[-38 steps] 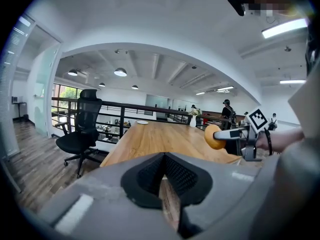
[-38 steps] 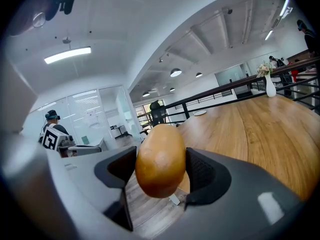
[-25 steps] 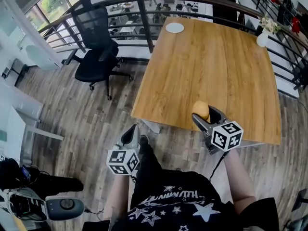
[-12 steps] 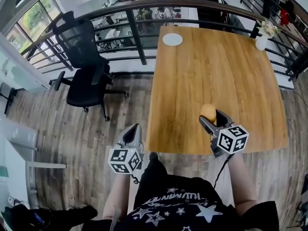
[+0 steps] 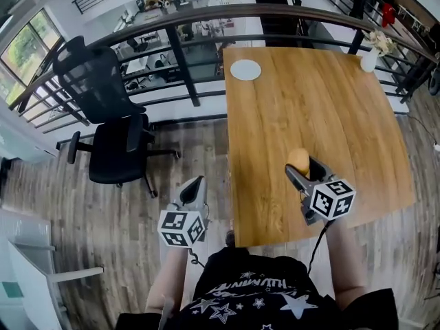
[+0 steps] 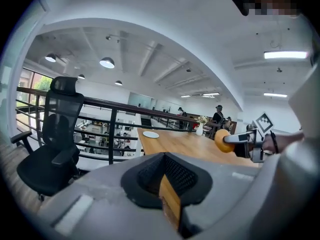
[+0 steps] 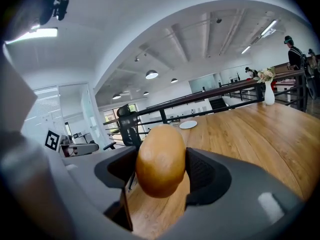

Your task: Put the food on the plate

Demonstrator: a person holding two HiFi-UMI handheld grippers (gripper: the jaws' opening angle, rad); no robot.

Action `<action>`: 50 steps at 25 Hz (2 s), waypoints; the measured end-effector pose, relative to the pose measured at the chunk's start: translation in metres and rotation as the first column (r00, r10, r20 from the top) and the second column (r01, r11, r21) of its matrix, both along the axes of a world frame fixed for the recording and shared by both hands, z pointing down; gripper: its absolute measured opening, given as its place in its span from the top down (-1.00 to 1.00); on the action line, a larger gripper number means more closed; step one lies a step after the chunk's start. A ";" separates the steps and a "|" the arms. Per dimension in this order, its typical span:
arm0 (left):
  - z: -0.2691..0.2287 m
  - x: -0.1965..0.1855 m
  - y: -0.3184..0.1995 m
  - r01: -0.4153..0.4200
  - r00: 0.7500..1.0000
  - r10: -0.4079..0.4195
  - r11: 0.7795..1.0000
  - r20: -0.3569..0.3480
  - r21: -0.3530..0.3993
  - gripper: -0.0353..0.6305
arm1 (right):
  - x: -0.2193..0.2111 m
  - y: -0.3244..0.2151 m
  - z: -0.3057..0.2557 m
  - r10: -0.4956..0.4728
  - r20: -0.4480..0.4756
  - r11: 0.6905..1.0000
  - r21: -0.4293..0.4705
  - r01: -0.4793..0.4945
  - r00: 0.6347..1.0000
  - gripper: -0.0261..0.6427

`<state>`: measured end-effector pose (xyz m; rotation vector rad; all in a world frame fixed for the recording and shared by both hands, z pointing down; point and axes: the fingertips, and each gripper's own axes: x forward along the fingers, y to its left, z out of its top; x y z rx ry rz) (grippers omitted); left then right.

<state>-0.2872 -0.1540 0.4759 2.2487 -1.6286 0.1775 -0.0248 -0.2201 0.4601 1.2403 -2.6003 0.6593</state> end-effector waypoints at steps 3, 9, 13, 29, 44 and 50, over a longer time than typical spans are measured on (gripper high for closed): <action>-0.001 -0.010 -0.023 -0.048 0.999 0.048 0.999 -0.006 0.005 0.89 | -0.015 -0.015 -0.006 0.034 -0.008 0.999 0.010 -0.034 0.999 -0.01; -0.007 -0.021 -0.065 -0.134 0.991 0.135 0.991 -0.022 0.028 0.89 | -0.028 -0.037 -0.022 0.090 -0.048 0.995 0.038 -0.088 0.995 -0.01; -0.014 -0.024 -0.092 -0.162 0.986 0.163 0.986 -0.020 0.043 0.89 | -0.026 -0.058 -0.039 0.108 -0.078 0.993 0.065 -0.104 0.991 -0.01; -0.042 -0.003 -0.184 -0.104 0.995 0.104 0.993 0.000 0.063 0.89 | -0.008 -0.225 -0.057 0.069 0.020 0.997 -0.037 -0.068 0.997 -0.01; -0.015 0.000 -0.297 -0.036 0.999 0.036 0.999 0.018 0.016 0.89 | -0.049 -0.365 0.032 -0.043 -0.167 0.997 -0.065 0.032 0.985 -0.02; 0.003 0.001 -0.334 -0.044 0.998 0.044 0.999 0.049 -0.004 0.89 | -0.066 -0.416 0.064 -0.092 -0.289 0.995 -0.048 0.082 0.953 -0.02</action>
